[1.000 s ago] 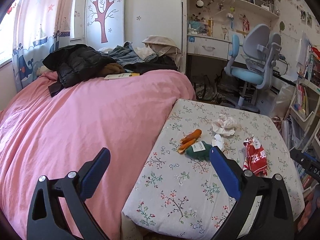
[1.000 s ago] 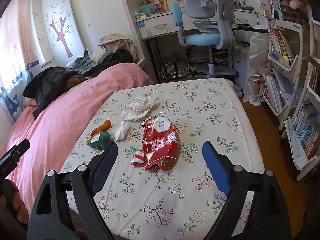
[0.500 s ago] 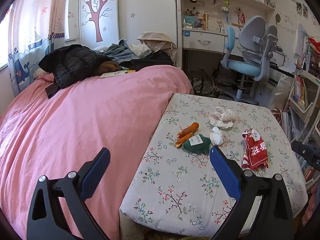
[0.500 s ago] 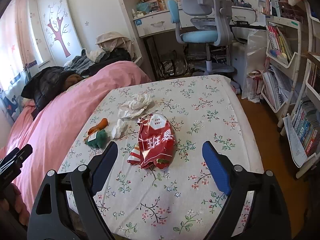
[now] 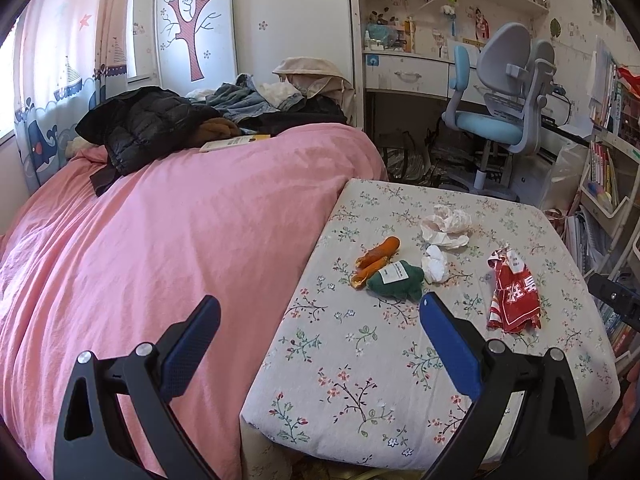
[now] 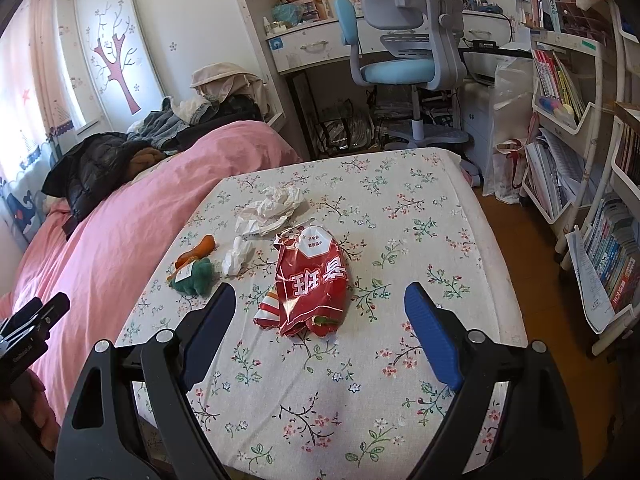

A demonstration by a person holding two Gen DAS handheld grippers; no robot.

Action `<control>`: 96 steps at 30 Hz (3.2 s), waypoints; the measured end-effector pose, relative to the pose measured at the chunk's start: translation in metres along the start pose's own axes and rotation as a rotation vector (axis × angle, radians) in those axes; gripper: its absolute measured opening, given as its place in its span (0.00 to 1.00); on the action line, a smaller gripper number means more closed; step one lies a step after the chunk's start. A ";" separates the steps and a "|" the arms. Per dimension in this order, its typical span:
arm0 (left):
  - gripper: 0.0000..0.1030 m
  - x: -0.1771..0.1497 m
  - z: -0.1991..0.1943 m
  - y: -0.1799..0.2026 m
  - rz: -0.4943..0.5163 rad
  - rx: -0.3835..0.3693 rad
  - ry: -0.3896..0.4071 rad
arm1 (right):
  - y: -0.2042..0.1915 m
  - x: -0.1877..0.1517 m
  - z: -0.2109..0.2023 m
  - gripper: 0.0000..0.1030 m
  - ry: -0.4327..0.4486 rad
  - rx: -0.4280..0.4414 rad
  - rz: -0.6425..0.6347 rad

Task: Collect trash

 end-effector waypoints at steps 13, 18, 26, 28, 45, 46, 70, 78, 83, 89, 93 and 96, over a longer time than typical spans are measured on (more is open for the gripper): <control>0.92 -0.002 0.001 0.001 0.010 0.004 -0.008 | 0.001 -0.001 -0.001 0.81 0.000 0.001 0.000; 0.92 -0.004 0.002 0.002 0.019 0.008 -0.012 | 0.001 -0.001 0.000 0.81 0.000 0.001 0.000; 0.92 -0.006 0.004 0.003 0.034 0.015 -0.022 | 0.001 -0.001 0.000 0.81 -0.002 0.001 -0.004; 0.92 -0.006 0.004 0.003 0.035 0.017 -0.026 | 0.001 -0.001 0.000 0.81 -0.004 0.000 -0.005; 0.92 -0.026 0.028 -0.002 0.037 0.020 -0.168 | 0.006 -0.001 0.008 0.81 -0.037 -0.028 -0.042; 0.92 -0.027 0.031 -0.004 0.019 0.008 -0.188 | 0.008 0.000 0.009 0.81 -0.041 -0.030 -0.042; 0.92 -0.003 0.089 0.020 0.019 -0.078 -0.230 | 0.034 -0.007 0.106 0.80 -0.249 0.027 -0.012; 0.92 0.026 0.132 0.042 0.062 -0.090 -0.200 | 0.045 0.002 0.130 0.72 -0.267 0.070 0.015; 0.88 0.035 0.151 0.075 0.169 -0.118 -0.189 | 0.051 0.003 0.139 0.66 -0.295 0.096 0.019; 0.74 0.028 0.171 0.111 0.291 -0.121 -0.225 | 0.052 0.001 0.156 0.58 -0.334 0.125 0.011; 0.63 0.022 0.183 0.122 0.324 -0.122 -0.270 | 0.045 0.001 0.162 0.52 -0.354 0.148 -0.017; 0.37 0.017 0.191 0.125 0.310 -0.136 -0.313 | 0.033 -0.004 0.163 0.34 -0.379 0.191 -0.044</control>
Point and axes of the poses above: each gripper's, at about its wrist camera, not at the fingertips, and z roughly the way its jaws point, y to its right, x to its top, the point moved 8 cm from there along z, roughly the way its jaws point, and after that the axes turned 14 degrees about x, right-handed, at the moved point
